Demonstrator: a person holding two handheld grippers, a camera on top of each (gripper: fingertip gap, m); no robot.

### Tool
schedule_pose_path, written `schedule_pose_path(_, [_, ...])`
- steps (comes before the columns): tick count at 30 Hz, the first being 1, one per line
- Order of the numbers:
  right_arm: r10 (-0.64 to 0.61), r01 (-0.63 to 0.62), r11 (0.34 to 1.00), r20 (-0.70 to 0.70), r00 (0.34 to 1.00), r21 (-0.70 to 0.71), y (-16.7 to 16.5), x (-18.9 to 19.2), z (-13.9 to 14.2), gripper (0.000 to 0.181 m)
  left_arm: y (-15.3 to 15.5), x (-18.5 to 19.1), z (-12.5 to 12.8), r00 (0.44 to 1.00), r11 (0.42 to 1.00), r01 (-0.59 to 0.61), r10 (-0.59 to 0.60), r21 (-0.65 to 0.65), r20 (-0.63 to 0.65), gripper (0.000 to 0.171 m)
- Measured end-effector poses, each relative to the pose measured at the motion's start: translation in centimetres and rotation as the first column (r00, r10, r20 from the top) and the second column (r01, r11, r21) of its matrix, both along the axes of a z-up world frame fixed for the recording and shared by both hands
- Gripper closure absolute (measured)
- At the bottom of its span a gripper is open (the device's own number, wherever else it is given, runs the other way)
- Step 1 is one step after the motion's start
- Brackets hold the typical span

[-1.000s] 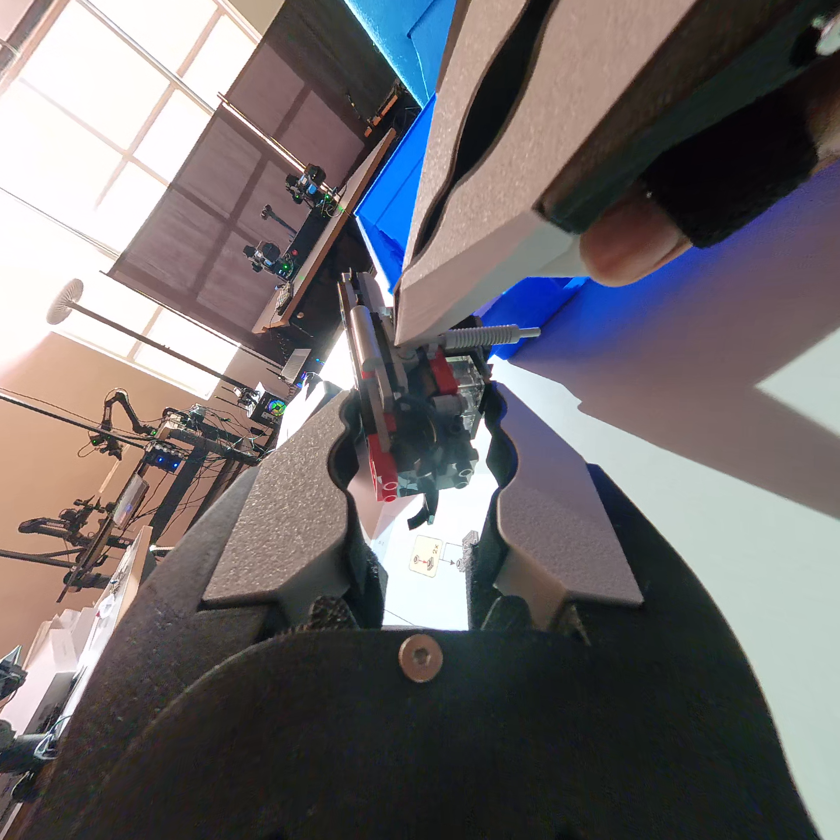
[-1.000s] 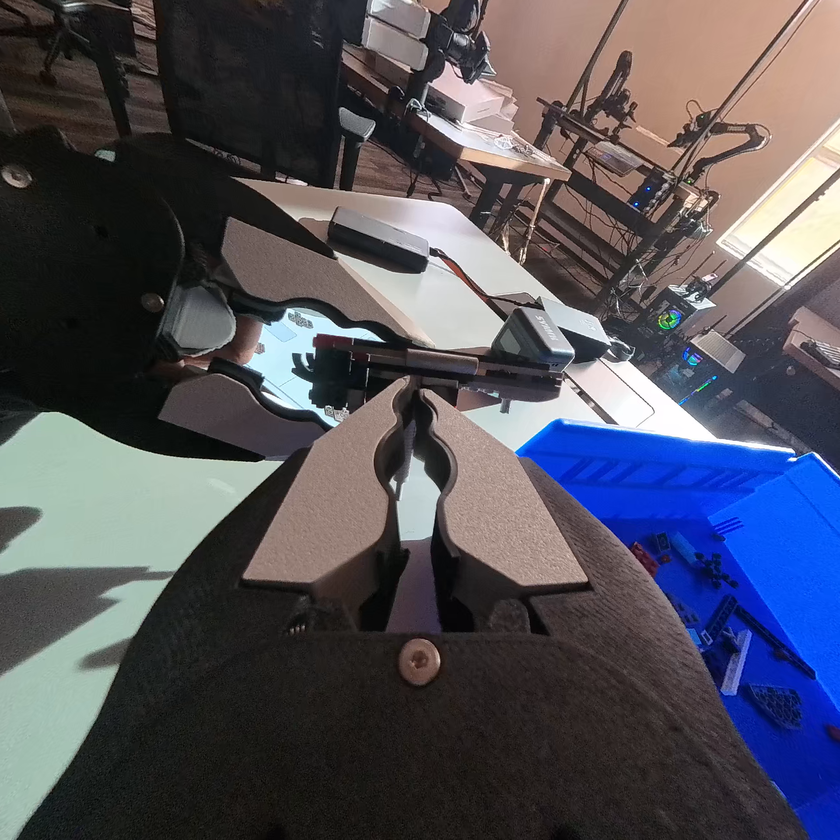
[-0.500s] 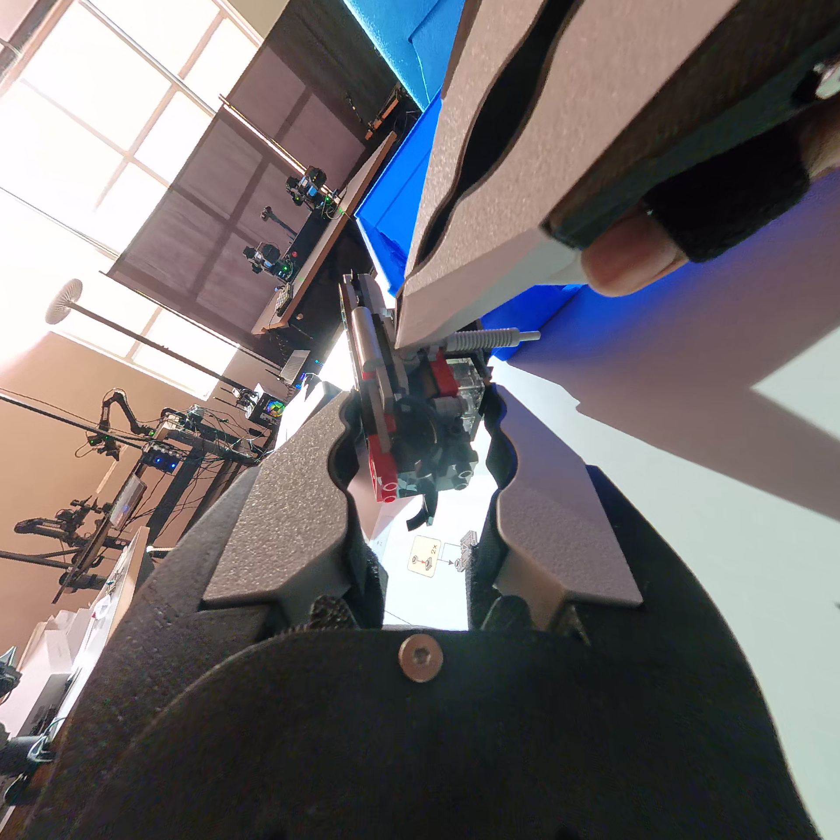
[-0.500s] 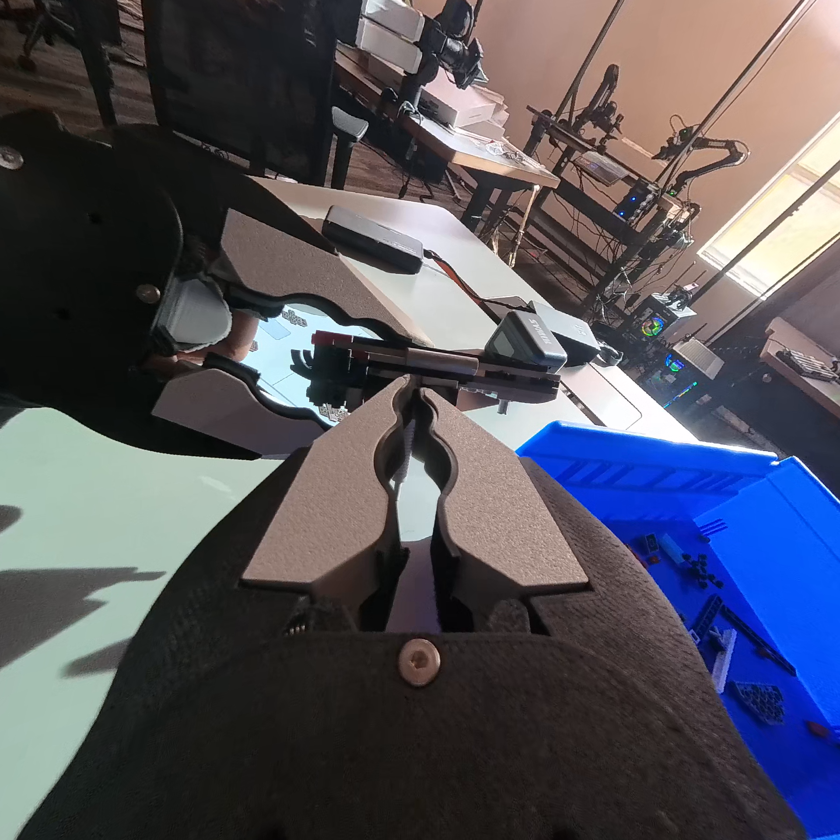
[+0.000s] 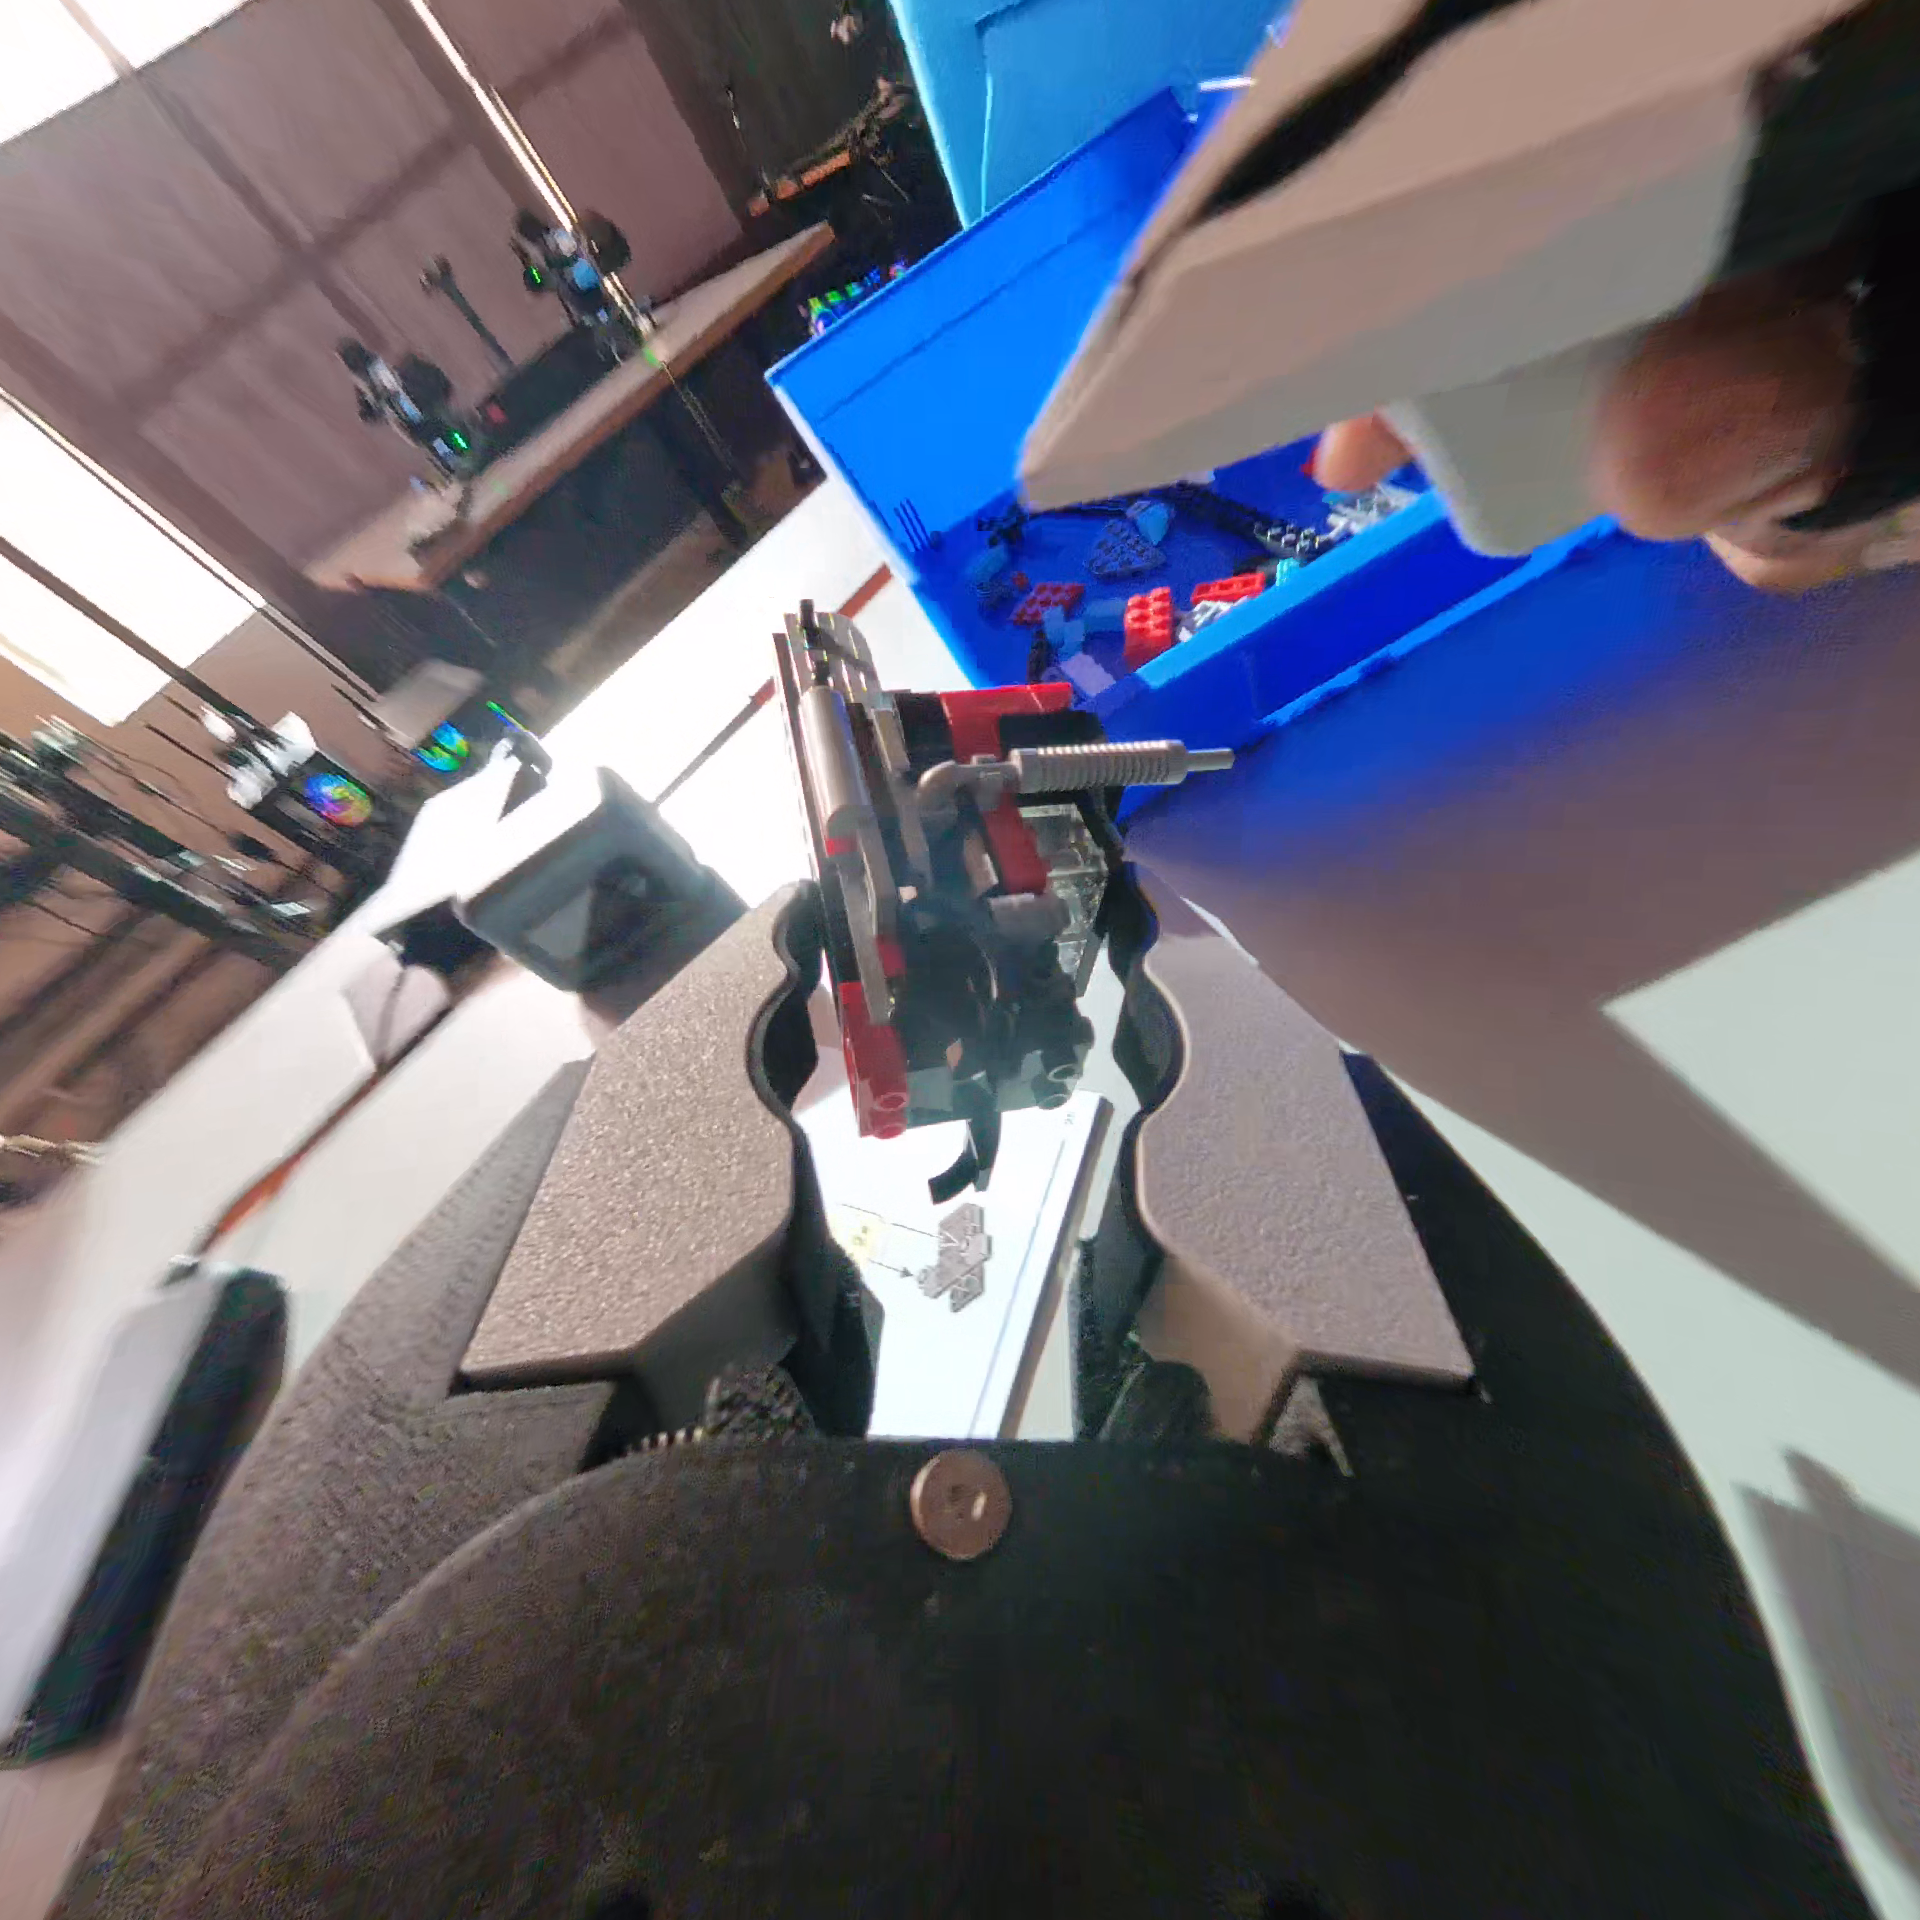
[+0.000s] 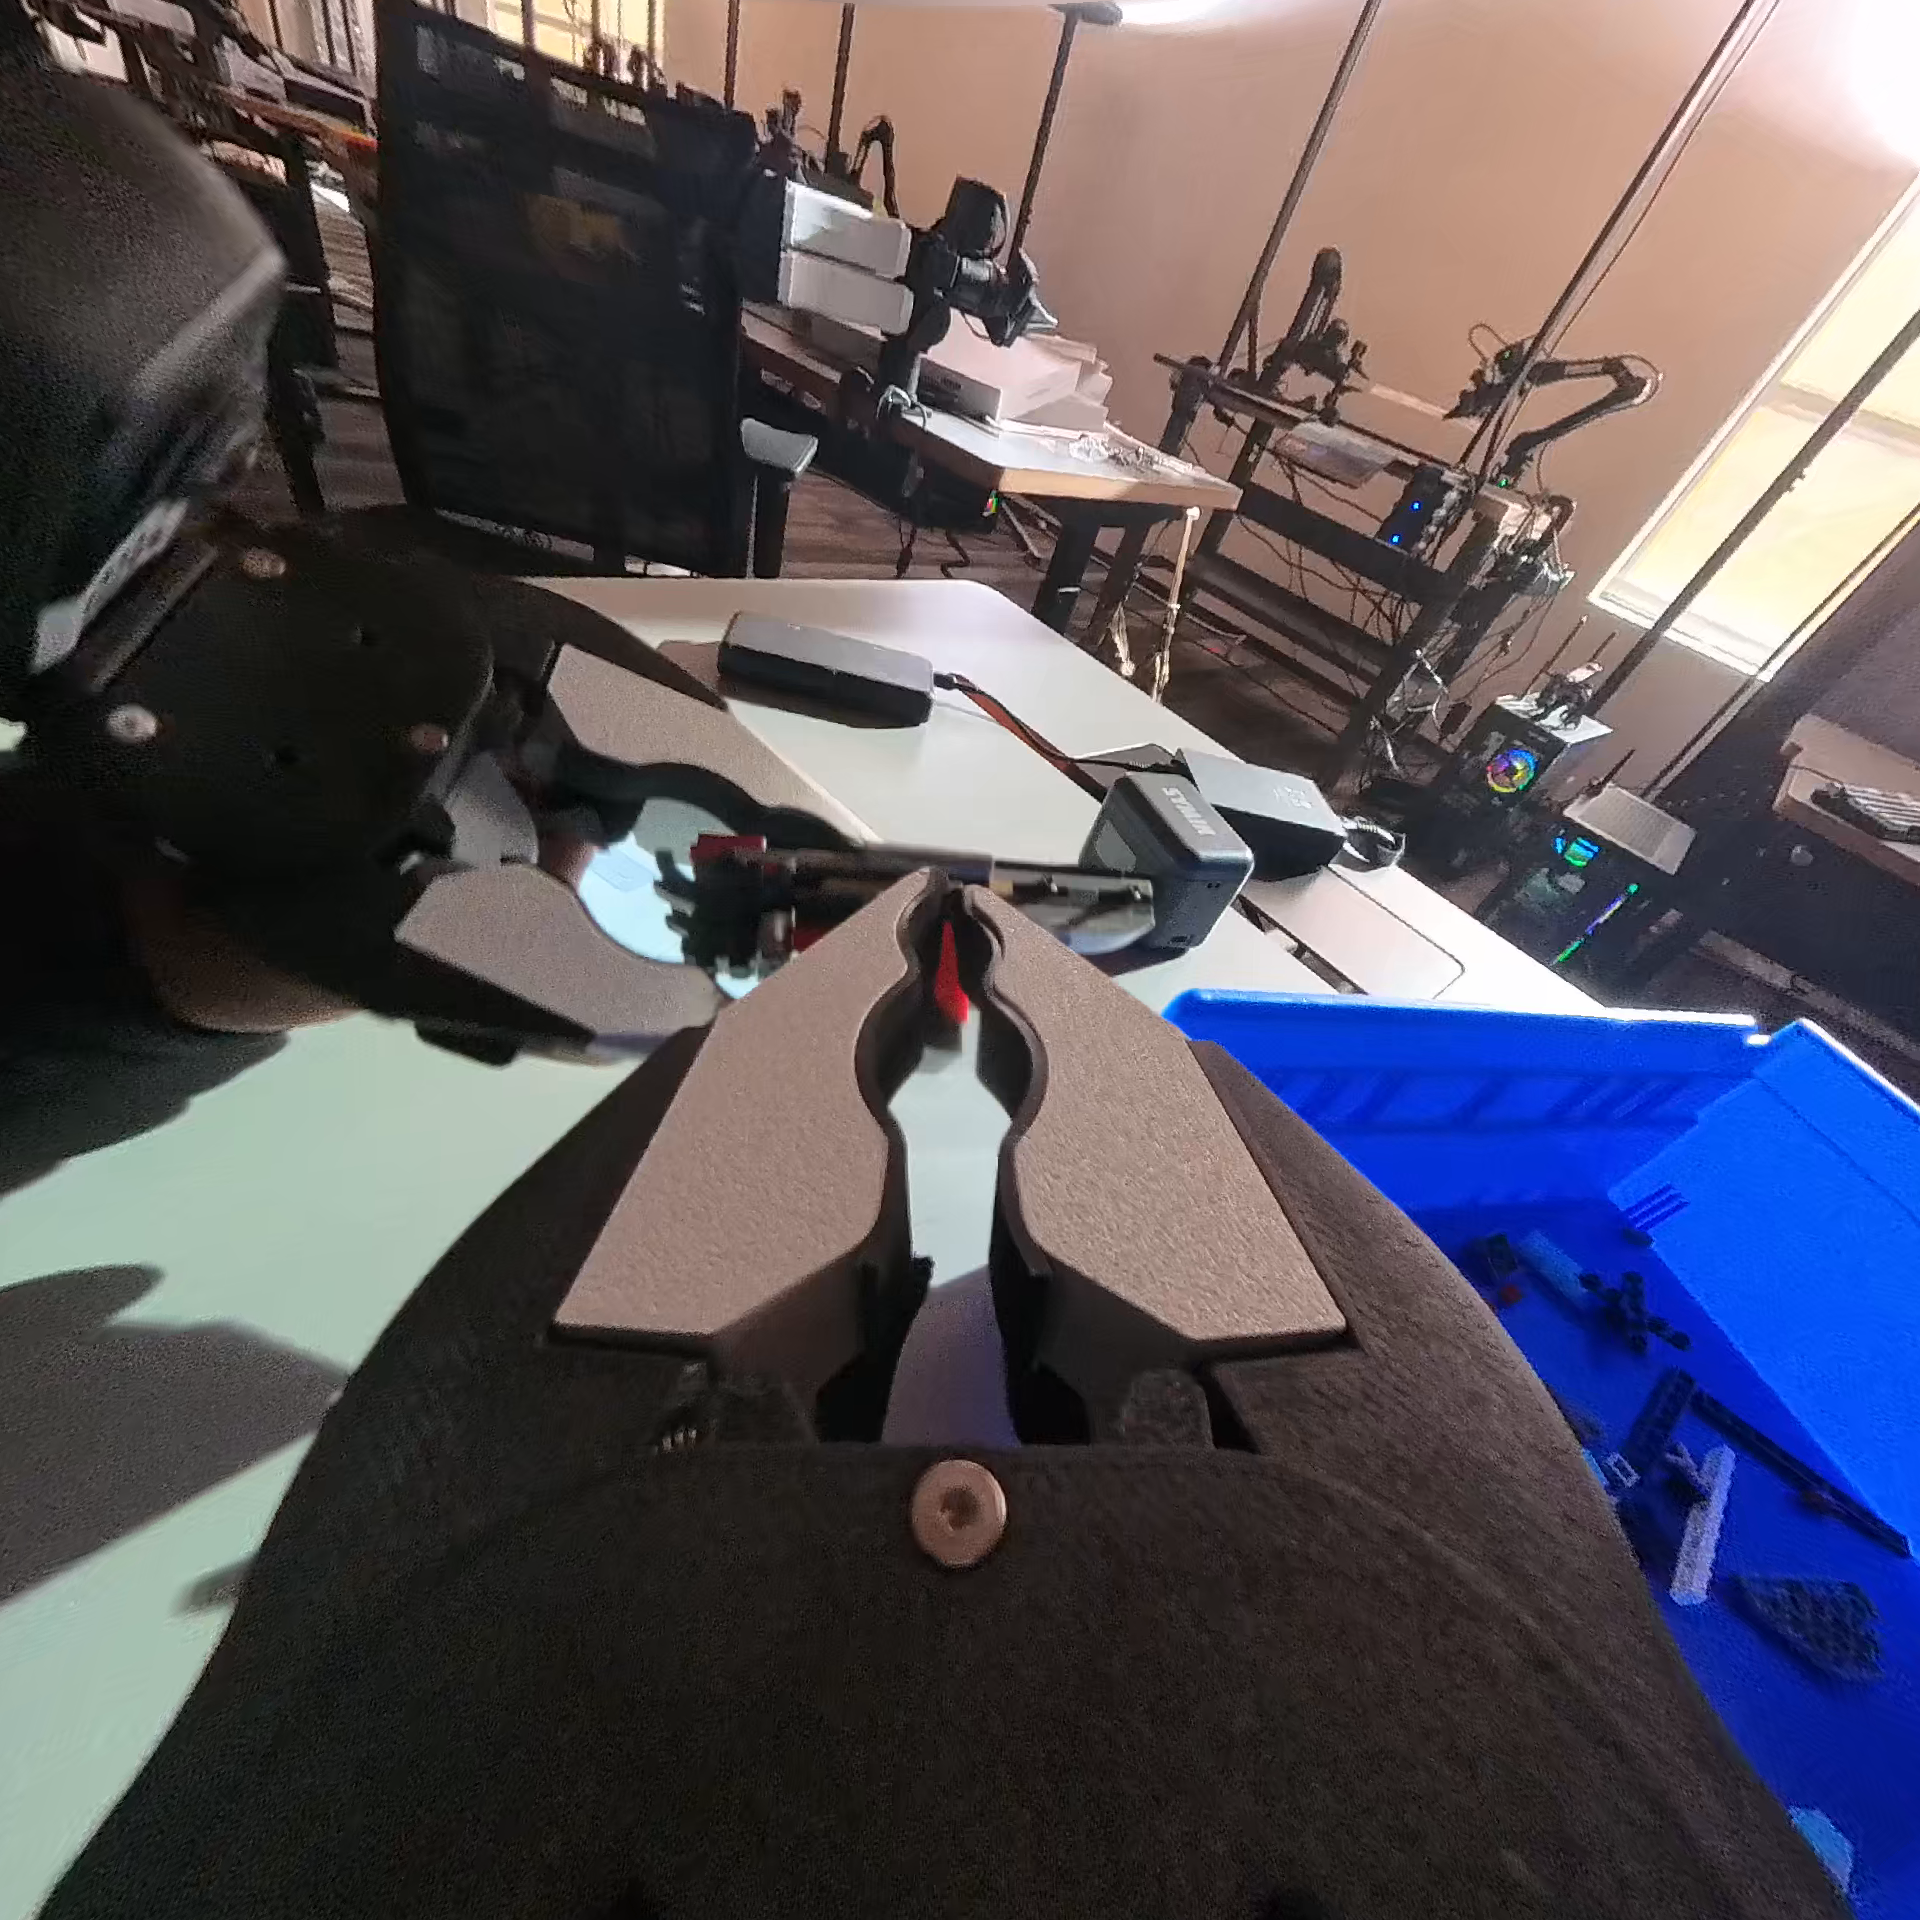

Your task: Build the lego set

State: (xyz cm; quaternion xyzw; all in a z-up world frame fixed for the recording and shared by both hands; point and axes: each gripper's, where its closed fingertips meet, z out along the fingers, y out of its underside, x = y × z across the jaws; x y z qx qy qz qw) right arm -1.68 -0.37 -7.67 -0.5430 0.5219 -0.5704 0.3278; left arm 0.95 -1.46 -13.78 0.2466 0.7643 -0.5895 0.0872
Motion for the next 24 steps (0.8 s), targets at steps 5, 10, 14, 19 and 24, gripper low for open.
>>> schedule_pose_path(5, [0.023, -0.022, 0.997, -0.02, 1.0, 0.073, -0.4, -0.4, -0.8, 0.175, 0.1, 0.8, -0.3, 0.93, 0.992, 0.022, 0.026, 0.125, -0.367, 0.116])
schedule_pose_path(10, [0.043, -0.04, 0.987, -0.019, 0.999, 0.156, -0.1, -1.4, -1.4, 0.163, 1.6, -0.1, -0.1, 0.524, 0.962, 0.169, 0.097, 0.215, -0.846, 0.115])
schedule_pose_path(14, [0.1, -0.091, 0.974, -0.034, 0.994, 0.209, 1.3, -2.2, -2.4, 0.152, 3.3, -1.2, 0.0, -0.014, 0.947, 0.269, 0.184, 0.174, -0.983, 0.115])
schedule_pose_path(19, [0.193, -0.17, 0.951, -0.07, 0.979, 0.257, 3.9, -2.8, -3.6, 0.141, 5.2, -4.0, -0.6, -0.209, 0.947, 0.279, 0.225, 0.162, -0.952, 0.115])
schedule_pose_path(24, [0.226, -0.191, 0.917, -0.061, 0.972, 0.35, 5.6, -3.1, -4.9, 0.13, 6.0, -6.1, -0.6, -0.276, 0.946, 0.282, 0.241, 0.161, -0.931, 0.115])
